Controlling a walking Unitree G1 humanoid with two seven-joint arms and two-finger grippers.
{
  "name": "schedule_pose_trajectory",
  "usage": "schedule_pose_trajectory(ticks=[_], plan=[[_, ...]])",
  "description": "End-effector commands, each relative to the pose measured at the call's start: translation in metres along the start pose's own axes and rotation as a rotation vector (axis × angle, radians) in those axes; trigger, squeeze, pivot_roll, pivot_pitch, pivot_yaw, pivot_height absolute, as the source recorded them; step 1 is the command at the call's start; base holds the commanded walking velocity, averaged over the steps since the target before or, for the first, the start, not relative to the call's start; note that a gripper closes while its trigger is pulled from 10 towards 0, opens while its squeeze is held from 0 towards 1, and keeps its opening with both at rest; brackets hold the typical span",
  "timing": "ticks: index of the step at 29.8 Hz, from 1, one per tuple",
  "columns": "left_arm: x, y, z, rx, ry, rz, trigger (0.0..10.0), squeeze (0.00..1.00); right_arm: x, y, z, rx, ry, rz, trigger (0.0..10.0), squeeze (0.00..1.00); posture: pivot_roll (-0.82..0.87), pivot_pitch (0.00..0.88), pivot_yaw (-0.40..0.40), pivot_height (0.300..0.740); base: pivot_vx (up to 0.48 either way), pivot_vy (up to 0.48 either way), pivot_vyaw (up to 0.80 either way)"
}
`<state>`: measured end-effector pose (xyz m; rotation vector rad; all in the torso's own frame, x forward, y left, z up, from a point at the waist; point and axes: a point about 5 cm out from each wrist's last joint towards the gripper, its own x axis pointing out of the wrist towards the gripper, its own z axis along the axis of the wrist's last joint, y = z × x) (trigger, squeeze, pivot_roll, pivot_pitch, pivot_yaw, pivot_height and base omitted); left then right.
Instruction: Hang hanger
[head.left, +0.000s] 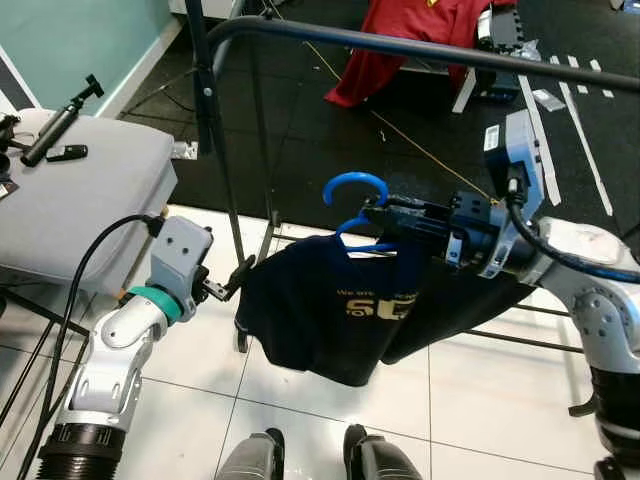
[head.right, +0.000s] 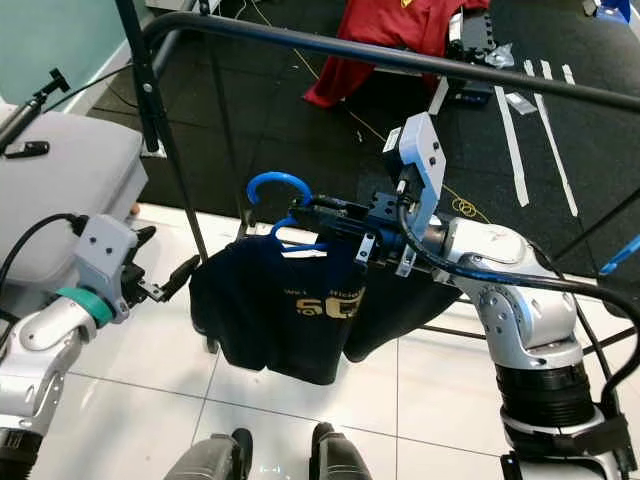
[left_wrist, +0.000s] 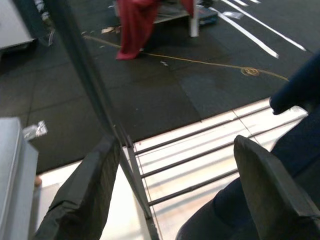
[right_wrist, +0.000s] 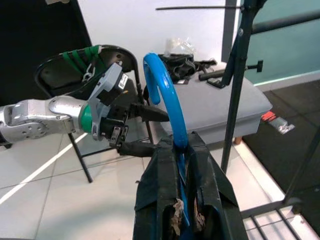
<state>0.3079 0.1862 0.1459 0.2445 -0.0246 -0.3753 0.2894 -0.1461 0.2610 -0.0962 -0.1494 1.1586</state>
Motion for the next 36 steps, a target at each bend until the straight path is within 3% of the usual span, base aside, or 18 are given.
schedule_pose_trajectory(ticks=[1, 2, 3, 5, 6, 7, 13, 17, 23, 25, 26, 28, 32, 33, 36], plan=[[0.002, -0.004, -0.007, -0.045, 0.039, 0.020, 10.0, 0.00, 0.001, -0.004, 0.006, -0.052, -0.029, -0.041, 0.0, 0.00, 0.00, 0.072, 0.030, 0.740, 0.000, 0.000, 0.00], [0.005, -0.004, -0.008, -0.070, 0.044, 0.062, 10.0, 0.00, 0.002, -0.006, 0.005, -0.066, -0.034, -0.083, 0.0, 0.00, 0.00, 0.071, 0.031, 0.740, 0.000, 0.000, 0.00], [0.007, -0.006, -0.007, -0.091, 0.046, 0.091, 10.0, 0.00, 0.002, -0.011, 0.002, -0.068, -0.037, -0.156, 5.1, 0.00, 0.00, 0.072, 0.029, 0.740, 0.000, 0.000, 0.00], [0.008, -0.008, -0.007, -0.102, 0.045, 0.105, 10.0, 0.00, 0.003, -0.013, 0.001, -0.065, -0.038, -0.204, 5.1, 0.00, 0.00, 0.072, 0.029, 0.740, 0.000, 0.000, 0.00], [0.008, -0.009, -0.007, -0.108, 0.041, 0.113, 10.0, 0.00, 0.003, -0.016, -0.001, -0.058, -0.044, -0.250, 7.1, 0.00, 0.00, 0.070, 0.030, 0.740, 0.000, 0.000, 0.00], [0.008, -0.010, -0.009, -0.111, 0.046, 0.128, 10.0, 0.00, 0.002, -0.020, -0.006, -0.019, -0.071, -0.343, 10.0, 0.00, 0.00, 0.070, 0.029, 0.740, 0.000, 0.000, 0.00], [0.004, -0.011, -0.017, -0.077, 0.072, 0.143, 10.0, 0.00, -0.006, -0.030, -0.032, 0.027, -0.068, -0.620, 10.0, 0.00, 0.01, 0.071, 0.043, 0.740, 0.000, 0.000, 0.00], [0.004, -0.009, -0.018, -0.028, 0.094, 0.179, 10.0, 0.00, -0.005, -0.028, -0.046, -0.008, -0.030, -0.711, 10.0, 0.00, 0.01, 0.078, 0.058, 0.740, 0.000, 0.000, 0.00], [0.006, -0.007, -0.019, -0.019, 0.105, 0.231, 10.0, 0.00, -0.002, -0.026, -0.054, -0.040, -0.013, -0.767, 10.0, 0.00, 0.00, 0.086, 0.065, 0.740, 0.000, 0.000, 0.00], [0.007, -0.009, -0.019, -0.022, 0.104, 0.269, 10.0, 0.00, -0.001, -0.024, -0.064, -0.035, -0.031, -0.889, 10.0, 0.00, 0.01, 0.091, 0.060, 0.740, 0.000, 0.000, 0.00], [0.007, -0.009, -0.019, -0.022, 0.104, 0.269, 10.0, 0.00, -0.001, -0.024, -0.064, -0.035, -0.031, -0.889, 10.0, 0.00, 0.01, 0.091, 0.060, 0.740, 0.000, 0.000, 0.00], [0.008, -0.013, -0.018, -0.028, 0.099, 0.269, 10.0, 0.00, -0.003, -0.023, -0.070, -0.085, -0.040, -1.014, 10.0, 0.00, 0.01, 0.094, 0.058, 0.740, 0.000, 0.000, 0.00], [0.009, -0.014, -0.018, -0.030, 0.096, 0.266, 10.0, 0.00, -0.003, -0.023, -0.071, -0.108, -0.040, -1.043, 10.0, 0.00, 0.01, 0.095, 0.059, 0.740, 0.000, 0.000, 0.00], [0.009, -0.015, -0.017, -0.035, 0.089, 0.261, 10.0, 0.00, -0.004, -0.024, -0.069, -0.163, -0.034, -1.070, 10.0, 0.00, 0.01, 0.098, 0.061, 0.740, 0.000, 0.000, 0.00], [0.011, -0.016, -0.014, -0.044, 0.078, 0.253, 10.0, 0.00, -0.006, -0.025, -0.063, -0.215, -0.068, -1.109, 10.0, 0.00, 0.01, 0.102, 0.059, 0.740, 0.000, 0.000, 0.00]])
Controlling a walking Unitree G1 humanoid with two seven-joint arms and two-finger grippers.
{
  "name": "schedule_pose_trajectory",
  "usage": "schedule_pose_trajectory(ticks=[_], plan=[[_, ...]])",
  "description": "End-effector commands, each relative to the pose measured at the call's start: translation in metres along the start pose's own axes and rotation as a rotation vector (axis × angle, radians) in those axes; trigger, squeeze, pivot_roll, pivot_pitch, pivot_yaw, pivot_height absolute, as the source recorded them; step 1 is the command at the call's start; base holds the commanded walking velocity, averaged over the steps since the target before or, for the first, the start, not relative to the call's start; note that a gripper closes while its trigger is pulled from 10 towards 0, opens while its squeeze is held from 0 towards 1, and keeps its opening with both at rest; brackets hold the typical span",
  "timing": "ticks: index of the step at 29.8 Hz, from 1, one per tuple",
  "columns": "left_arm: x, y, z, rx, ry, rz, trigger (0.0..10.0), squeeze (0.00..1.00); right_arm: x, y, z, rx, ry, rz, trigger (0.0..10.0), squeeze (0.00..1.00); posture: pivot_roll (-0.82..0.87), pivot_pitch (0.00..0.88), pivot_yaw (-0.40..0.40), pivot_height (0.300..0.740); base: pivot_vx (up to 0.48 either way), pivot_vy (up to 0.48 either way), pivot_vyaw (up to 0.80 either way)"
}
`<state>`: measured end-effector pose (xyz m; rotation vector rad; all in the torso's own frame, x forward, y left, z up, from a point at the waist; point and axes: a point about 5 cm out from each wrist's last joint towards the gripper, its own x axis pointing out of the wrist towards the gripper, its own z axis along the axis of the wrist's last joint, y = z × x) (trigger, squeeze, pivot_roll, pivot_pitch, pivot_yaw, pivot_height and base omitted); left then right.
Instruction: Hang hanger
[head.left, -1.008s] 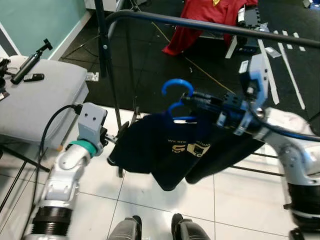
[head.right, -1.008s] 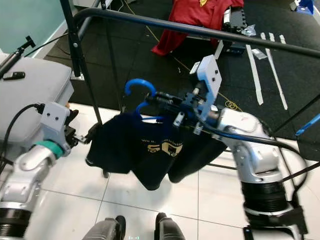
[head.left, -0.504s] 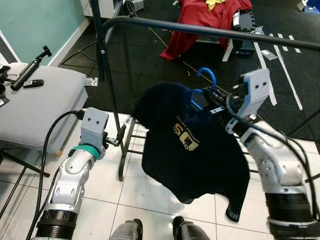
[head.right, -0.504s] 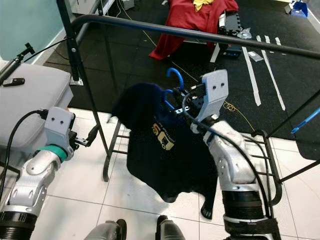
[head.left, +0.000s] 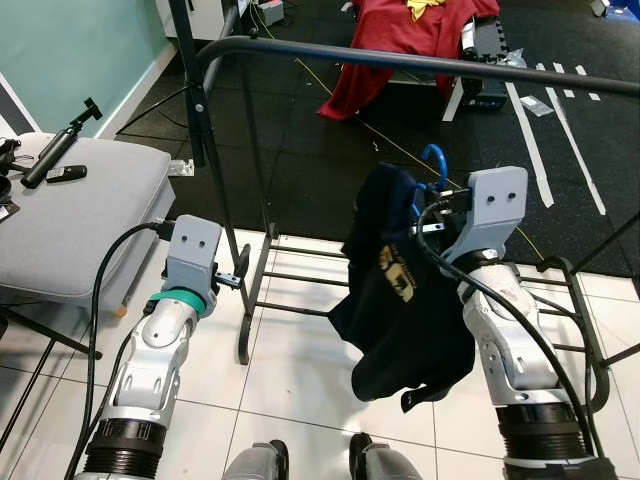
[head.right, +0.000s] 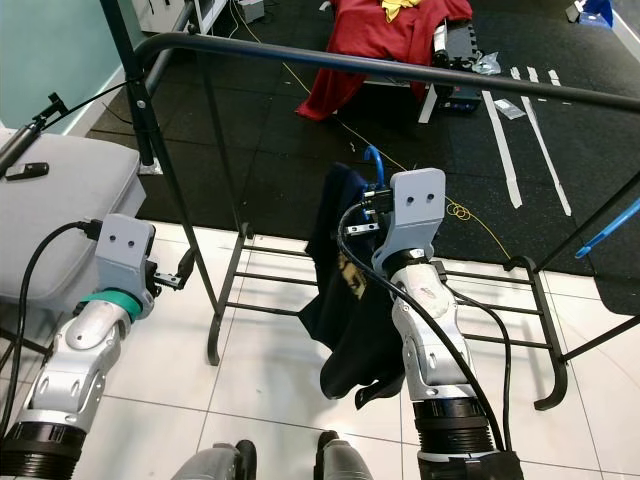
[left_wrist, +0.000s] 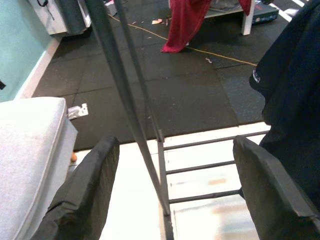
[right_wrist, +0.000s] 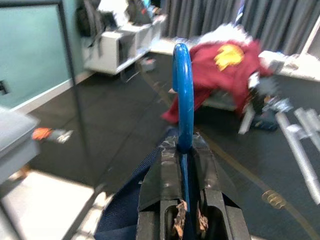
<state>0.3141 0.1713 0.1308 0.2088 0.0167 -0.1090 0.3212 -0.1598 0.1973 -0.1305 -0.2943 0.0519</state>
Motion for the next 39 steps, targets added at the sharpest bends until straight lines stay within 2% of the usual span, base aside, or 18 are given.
schedule_pose_trajectory(ticks=[1, 7, 15, 19, 27, 29, 31, 33, 39], plan=[[0.000, -0.002, -0.001, -0.006, 0.005, -0.013, 10.0, 0.00, 0.000, -0.004, 0.010, -0.025, -0.075, -0.045, 10.0, 0.00, 0.01, 0.102, 0.059, 0.740, 0.000, 0.000, 0.00], [0.001, -0.006, 0.002, -0.018, -0.006, -0.036, 10.0, 0.00, -0.005, -0.002, 0.007, -0.095, -0.091, -0.119, 10.0, 0.00, 0.01, 0.108, 0.062, 0.740, 0.000, 0.000, 0.00], [0.001, -0.007, 0.003, -0.015, -0.008, -0.048, 10.0, 0.00, -0.008, 0.002, 0.005, -0.101, -0.102, -0.138, 10.0, 0.00, 0.00, 0.109, 0.066, 0.740, 0.000, 0.000, 0.00], [0.002, -0.008, 0.004, -0.006, -0.012, -0.048, 10.0, 0.00, -0.008, 0.005, 0.012, -0.127, -0.187, -0.143, 10.0, 0.00, 0.00, 0.107, 0.061, 0.740, 0.000, 0.000, 0.00], [0.002, -0.008, 0.003, -0.003, -0.013, -0.048, 10.0, 0.00, -0.010, 0.008, 0.015, -0.175, -0.227, -0.127, 10.0, 0.00, 0.00, 0.107, 0.058, 0.740, 0.000, 0.000, 0.00], [0.001, -0.008, 0.003, -0.001, -0.013, -0.048, 10.0, 0.00, -0.010, 0.008, 0.013, -0.166, -0.217, -0.130, 10.0, 0.00, 0.00, 0.107, 0.057, 0.740, 0.000, 0.000, 0.00], [0.001, -0.008, 0.003, 0.007, -0.014, -0.052, 10.0, 0.00, -0.009, 0.005, 0.003, -0.074, -0.137, -0.158, 10.0, 0.00, 0.00, 0.108, 0.056, 0.740, 0.000, 0.000, 0.00], [0.001, -0.008, 0.003, 0.011, -0.013, -0.052, 10.0, 0.00, -0.009, 0.004, -0.001, -0.039, -0.106, -0.165, 10.0, 0.00, 0.00, 0.107, 0.056, 0.740, 0.000, 0.000, 0.00], [0.002, -0.007, 0.003, -0.004, -0.011, -0.037, 10.0, 0.00, -0.008, 0.003, -0.013, -0.002, -0.035, -0.144, 10.0, 0.00, 0.00, 0.110, 0.056, 0.740, 0.000, 0.000, 0.00]])
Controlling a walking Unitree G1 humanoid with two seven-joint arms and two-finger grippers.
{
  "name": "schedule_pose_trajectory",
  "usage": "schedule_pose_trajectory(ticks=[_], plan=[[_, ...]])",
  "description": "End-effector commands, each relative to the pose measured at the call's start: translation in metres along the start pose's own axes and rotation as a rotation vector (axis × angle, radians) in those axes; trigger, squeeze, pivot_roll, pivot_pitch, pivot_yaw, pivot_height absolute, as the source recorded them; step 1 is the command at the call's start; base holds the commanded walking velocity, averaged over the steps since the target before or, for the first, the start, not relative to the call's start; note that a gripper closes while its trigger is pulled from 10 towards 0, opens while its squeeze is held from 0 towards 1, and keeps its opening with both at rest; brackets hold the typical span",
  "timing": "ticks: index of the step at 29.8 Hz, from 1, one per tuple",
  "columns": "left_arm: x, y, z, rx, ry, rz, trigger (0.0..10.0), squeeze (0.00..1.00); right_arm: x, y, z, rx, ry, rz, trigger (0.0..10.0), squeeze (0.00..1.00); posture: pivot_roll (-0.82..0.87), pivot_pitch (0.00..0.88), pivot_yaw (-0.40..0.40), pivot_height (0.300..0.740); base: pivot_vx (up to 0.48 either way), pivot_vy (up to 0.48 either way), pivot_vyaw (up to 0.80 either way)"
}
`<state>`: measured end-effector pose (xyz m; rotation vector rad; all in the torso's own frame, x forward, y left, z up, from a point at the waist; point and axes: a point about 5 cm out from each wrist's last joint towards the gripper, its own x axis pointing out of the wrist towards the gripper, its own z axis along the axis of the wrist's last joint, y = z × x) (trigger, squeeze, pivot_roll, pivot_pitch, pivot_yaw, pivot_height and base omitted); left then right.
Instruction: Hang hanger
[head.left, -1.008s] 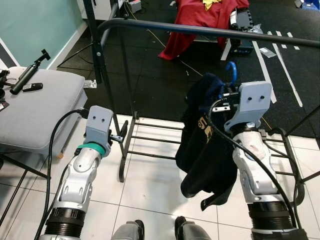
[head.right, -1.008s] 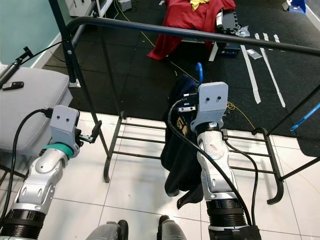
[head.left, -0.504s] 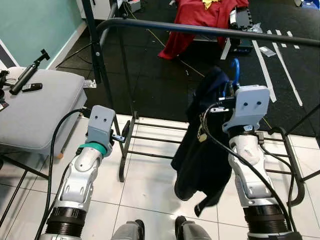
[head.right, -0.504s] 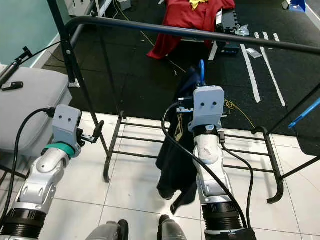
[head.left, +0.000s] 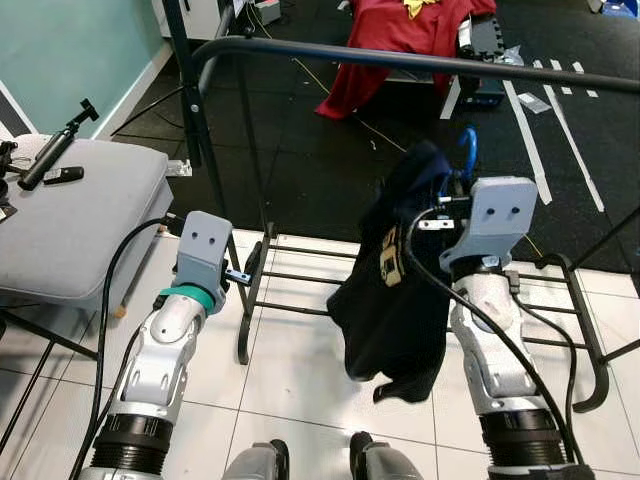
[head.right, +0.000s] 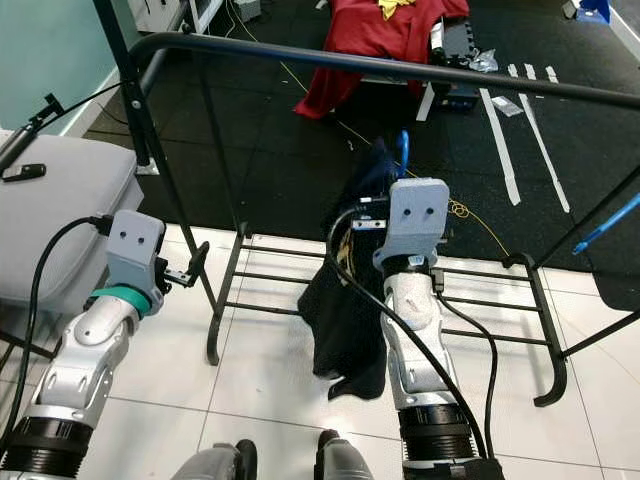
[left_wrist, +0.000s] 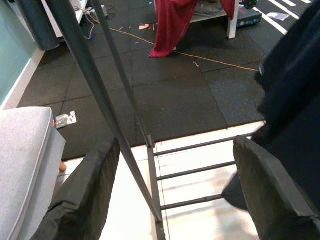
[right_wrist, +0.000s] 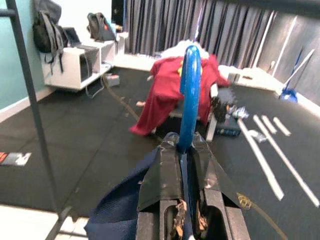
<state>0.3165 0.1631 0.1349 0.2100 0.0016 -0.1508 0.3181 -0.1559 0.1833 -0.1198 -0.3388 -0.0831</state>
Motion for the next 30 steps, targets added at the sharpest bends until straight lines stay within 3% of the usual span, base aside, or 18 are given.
schedule_pose_trajectory(ticks=[1, 13, 30], plan=[[-0.001, 0.000, -0.002, -0.021, 0.008, 0.010, 10.0, 0.00, -0.002, -0.004, -0.003, 0.015, 0.015, -0.010, 10.0, 0.00, 0.00, 0.111, 0.052, 0.740, 0.000, 0.000, 0.00], [-0.002, -0.001, -0.002, -0.053, 0.012, 0.020, 10.0, 0.00, -0.003, -0.005, -0.011, 0.063, 0.058, -0.007, 10.0, 0.00, 0.00, 0.122, 0.049, 0.740, 0.000, 0.000, 0.00], [-0.003, -0.004, -0.002, -0.058, 0.014, 0.014, 10.0, 0.00, -0.006, -0.002, -0.015, 0.090, 0.085, 0.010, 10.0, 0.00, 0.01, 0.120, 0.045, 0.740, -0.320, 0.000, 0.00]])
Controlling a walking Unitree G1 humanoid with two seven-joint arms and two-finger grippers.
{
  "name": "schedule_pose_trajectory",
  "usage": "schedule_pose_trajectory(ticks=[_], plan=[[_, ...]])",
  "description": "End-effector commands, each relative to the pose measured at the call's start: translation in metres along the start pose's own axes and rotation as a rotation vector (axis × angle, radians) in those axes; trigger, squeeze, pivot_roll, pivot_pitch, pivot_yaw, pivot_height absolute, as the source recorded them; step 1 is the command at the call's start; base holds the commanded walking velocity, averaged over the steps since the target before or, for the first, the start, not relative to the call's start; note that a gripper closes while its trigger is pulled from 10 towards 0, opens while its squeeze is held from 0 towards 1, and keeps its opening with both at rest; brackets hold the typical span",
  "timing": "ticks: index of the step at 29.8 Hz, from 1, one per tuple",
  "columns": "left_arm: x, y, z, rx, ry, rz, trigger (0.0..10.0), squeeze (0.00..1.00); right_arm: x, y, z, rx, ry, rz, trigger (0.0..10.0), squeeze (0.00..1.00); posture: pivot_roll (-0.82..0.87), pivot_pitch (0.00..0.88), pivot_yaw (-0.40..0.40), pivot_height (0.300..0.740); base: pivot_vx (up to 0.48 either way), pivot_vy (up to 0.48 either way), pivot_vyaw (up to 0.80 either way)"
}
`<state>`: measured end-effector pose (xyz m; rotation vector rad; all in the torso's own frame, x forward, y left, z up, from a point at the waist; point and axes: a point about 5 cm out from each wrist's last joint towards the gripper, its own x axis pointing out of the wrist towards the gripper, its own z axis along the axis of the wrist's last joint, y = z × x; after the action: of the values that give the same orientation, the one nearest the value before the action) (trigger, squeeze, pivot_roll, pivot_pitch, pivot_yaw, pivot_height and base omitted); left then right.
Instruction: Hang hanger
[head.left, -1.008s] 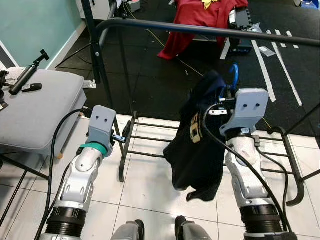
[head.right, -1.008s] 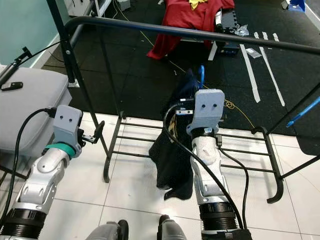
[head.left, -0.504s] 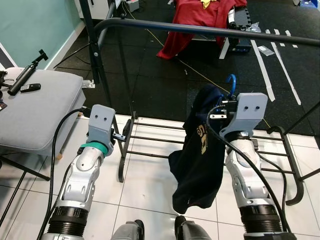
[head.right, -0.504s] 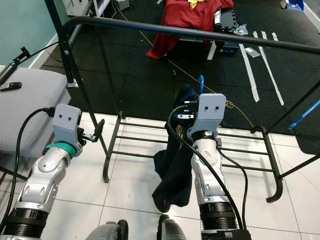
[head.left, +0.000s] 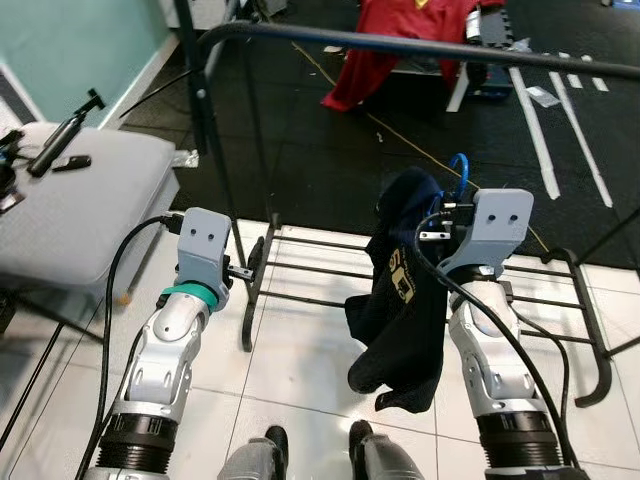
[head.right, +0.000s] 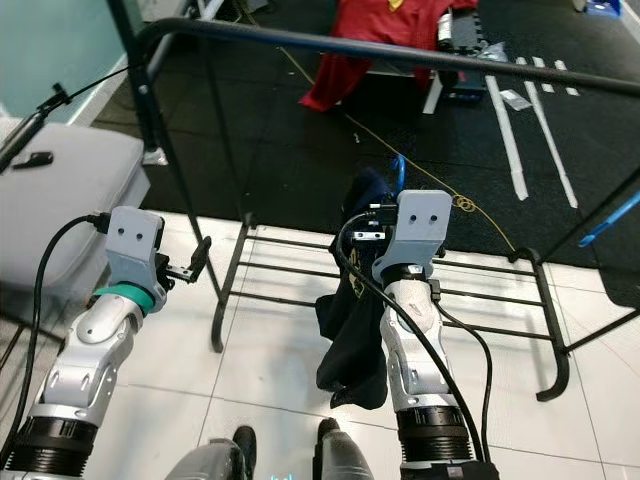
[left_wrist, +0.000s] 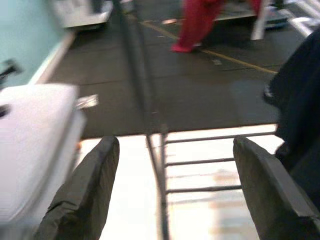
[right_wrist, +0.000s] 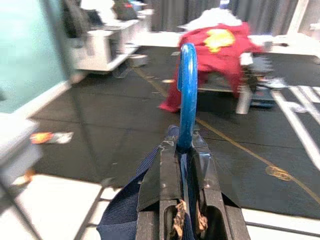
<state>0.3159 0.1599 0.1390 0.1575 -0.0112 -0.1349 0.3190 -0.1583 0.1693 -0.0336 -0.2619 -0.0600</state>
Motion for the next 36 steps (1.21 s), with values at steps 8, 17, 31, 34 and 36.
schedule_pose_trajectory(ticks=[8, 17, 31, 34, 36], plan=[[-0.0043, -0.0010, -0.0067, -0.004, 0.030, -0.013, 10.0, 0.00, -0.0027, 0.0017, -0.0024, 0.014, 0.010, 0.004, 10.0, 0.00, 0.01, 0.112, 0.046, 0.740, -0.323, 0.000, 0.00], [-0.0052, -0.0009, -0.0068, 0.000, 0.031, -0.020, 10.0, 0.00, -0.0038, 0.0021, -0.0038, 0.019, 0.016, 0.006, 10.0, 0.00, 0.02, 0.107, 0.048, 0.740, -0.313, 0.000, 0.00], [-0.0036, -0.0067, -0.0110, 0.040, 0.076, -0.084, 10.0, 0.00, -0.0052, -0.0014, -0.0087, 0.060, 0.046, -0.030, 10.0, 0.00, 0.02, 0.109, 0.067, 0.740, -0.022, 0.000, 0.00], [-0.0032, -0.0076, -0.0113, 0.046, 0.081, -0.096, 10.0, 0.00, -0.0065, -0.0024, -0.0104, 0.064, 0.054, -0.036, 10.0, 0.00, 0.02, 0.110, 0.069, 0.740, 0.000, 0.000, 0.00], [-0.0024, -0.0081, -0.0115, 0.048, 0.086, -0.102, 10.0, 0.00, -0.0068, -0.0029, -0.0113, 0.066, 0.059, -0.040, 10.0, 0.00, 0.02, 0.110, 0.072, 0.740, 0.000, 0.000, 0.00]])
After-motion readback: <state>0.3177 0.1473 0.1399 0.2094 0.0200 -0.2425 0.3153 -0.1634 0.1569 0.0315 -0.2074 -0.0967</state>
